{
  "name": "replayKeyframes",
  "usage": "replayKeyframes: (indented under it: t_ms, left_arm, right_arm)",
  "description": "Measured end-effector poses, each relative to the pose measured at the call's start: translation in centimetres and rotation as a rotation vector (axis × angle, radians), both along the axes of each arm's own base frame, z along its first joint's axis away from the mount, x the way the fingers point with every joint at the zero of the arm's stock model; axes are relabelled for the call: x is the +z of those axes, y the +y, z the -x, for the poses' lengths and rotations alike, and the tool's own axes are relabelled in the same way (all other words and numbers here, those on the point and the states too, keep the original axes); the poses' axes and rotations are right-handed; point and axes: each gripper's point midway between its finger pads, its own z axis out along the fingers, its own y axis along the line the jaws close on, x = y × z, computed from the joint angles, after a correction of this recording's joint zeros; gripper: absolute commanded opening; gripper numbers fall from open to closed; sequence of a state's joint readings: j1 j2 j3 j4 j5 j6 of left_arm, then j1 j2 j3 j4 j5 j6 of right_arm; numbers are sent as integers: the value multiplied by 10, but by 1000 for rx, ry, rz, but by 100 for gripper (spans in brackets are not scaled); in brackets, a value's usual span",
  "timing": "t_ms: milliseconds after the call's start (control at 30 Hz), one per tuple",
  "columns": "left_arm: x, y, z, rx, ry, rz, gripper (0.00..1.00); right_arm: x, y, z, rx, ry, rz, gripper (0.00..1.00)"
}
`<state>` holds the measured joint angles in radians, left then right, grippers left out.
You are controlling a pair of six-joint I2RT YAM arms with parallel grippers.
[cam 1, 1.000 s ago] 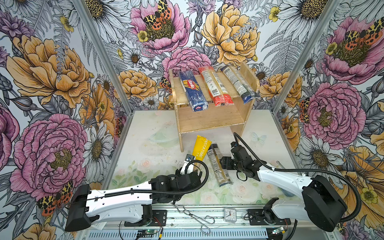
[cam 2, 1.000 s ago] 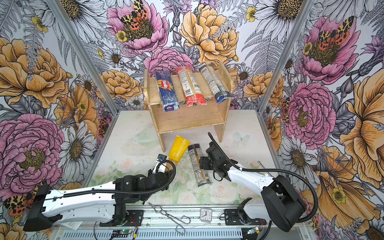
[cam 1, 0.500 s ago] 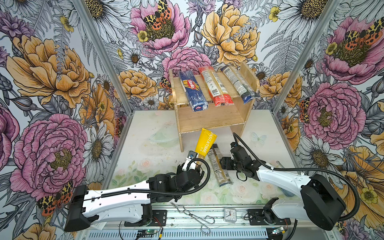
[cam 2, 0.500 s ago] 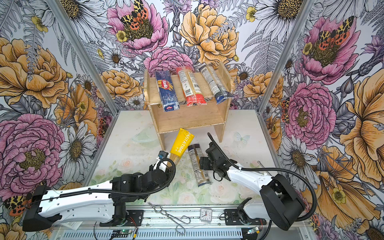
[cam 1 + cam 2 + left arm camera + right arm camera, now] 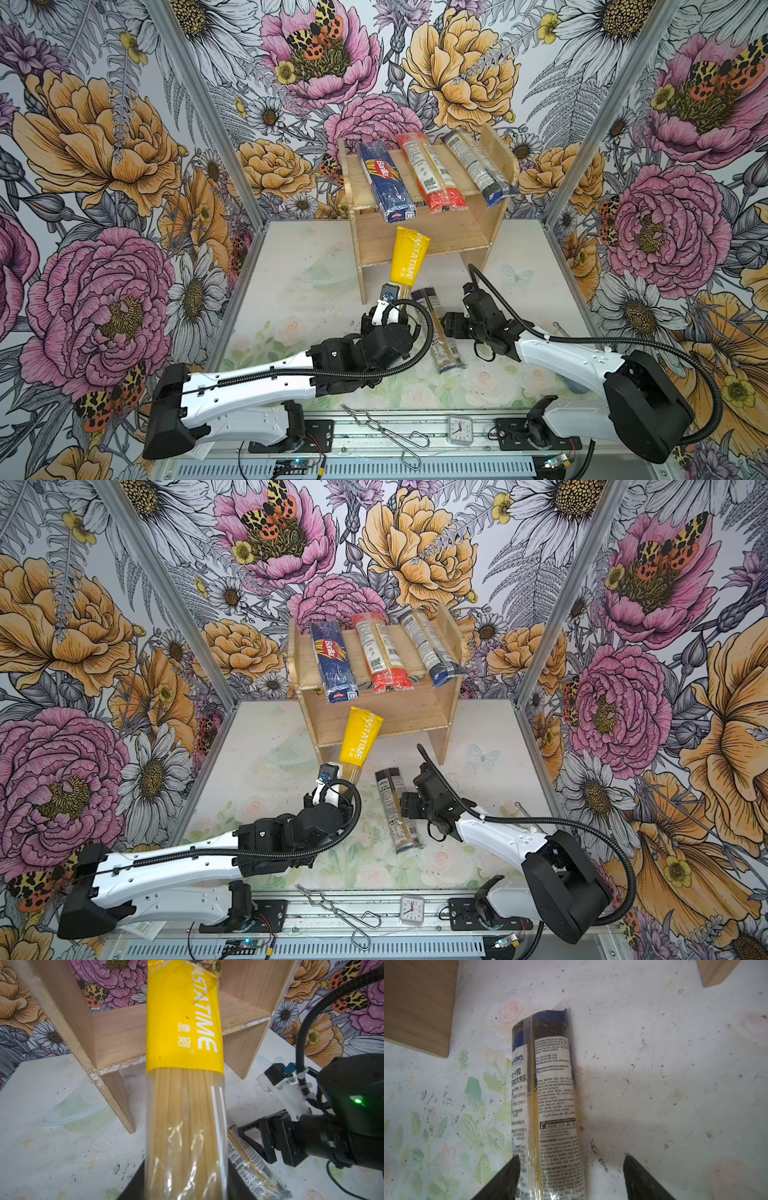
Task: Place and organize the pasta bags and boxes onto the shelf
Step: 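Carry the upright yellow pack toward the shelf's lower opening with the left gripper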
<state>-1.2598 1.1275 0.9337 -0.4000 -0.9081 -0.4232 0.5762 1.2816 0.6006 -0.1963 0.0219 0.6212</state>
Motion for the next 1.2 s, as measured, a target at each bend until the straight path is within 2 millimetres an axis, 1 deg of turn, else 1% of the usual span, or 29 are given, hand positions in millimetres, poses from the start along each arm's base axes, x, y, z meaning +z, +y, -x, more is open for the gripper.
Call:
replayKeyframes:
  t_ms: [133, 300, 533, 867, 1200]
  left_arm:
    - [9, 0, -19, 69, -6, 10, 0]
    - [17, -1, -37, 140, -19, 21, 0]
    - [12, -2, -55, 191, -8, 17, 0]
    - [11, 17, -77, 258, -2, 36, 0]
    - [14, 22, -88, 270, -1, 80, 0]
  right_arm:
    - [5, -4, -2, -6, -19, -5, 79]
    - [5, -6, -2, -7, -15, -10, 79]
    - [5, -5, -1, 5, -11, -16, 79]
    - [2, 0, -2, 21, 12, -27, 78]
    - [5, 3, -6, 28, 6, -30, 77]
